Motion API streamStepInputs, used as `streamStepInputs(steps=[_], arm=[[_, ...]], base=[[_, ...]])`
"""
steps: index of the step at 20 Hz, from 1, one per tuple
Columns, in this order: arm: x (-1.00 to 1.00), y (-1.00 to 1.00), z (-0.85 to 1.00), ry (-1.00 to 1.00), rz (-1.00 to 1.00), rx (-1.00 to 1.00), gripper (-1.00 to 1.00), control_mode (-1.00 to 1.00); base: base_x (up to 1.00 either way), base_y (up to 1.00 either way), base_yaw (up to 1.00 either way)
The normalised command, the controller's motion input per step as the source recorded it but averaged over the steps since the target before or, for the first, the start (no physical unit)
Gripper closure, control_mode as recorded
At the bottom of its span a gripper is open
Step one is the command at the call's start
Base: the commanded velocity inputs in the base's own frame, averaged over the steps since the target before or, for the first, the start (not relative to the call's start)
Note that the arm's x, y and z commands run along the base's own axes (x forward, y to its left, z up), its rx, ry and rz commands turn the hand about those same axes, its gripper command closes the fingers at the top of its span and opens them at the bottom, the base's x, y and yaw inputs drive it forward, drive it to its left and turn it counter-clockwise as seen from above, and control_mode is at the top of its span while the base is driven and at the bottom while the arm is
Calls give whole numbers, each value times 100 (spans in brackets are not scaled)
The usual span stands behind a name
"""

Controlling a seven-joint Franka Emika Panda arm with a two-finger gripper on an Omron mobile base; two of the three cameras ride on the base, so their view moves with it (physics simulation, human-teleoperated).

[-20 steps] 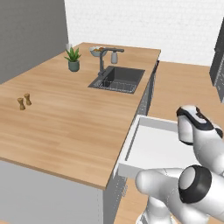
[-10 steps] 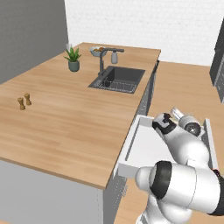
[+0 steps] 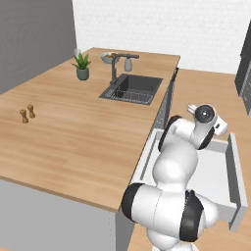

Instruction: Take a straw from the drawer in front and place it inside the glass cup on the dining counter.

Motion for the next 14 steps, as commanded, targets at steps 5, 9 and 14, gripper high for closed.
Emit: streamStepInputs(steps=[5, 9, 14], arm=[[-5, 16, 95, 25, 1, 0, 100, -100], [-24, 48, 37, 15, 15, -4, 100, -100], [-53, 41, 5, 0, 25, -9, 100, -100]], base=[[0, 0, 0], [0, 0, 0], [0, 0, 0]])
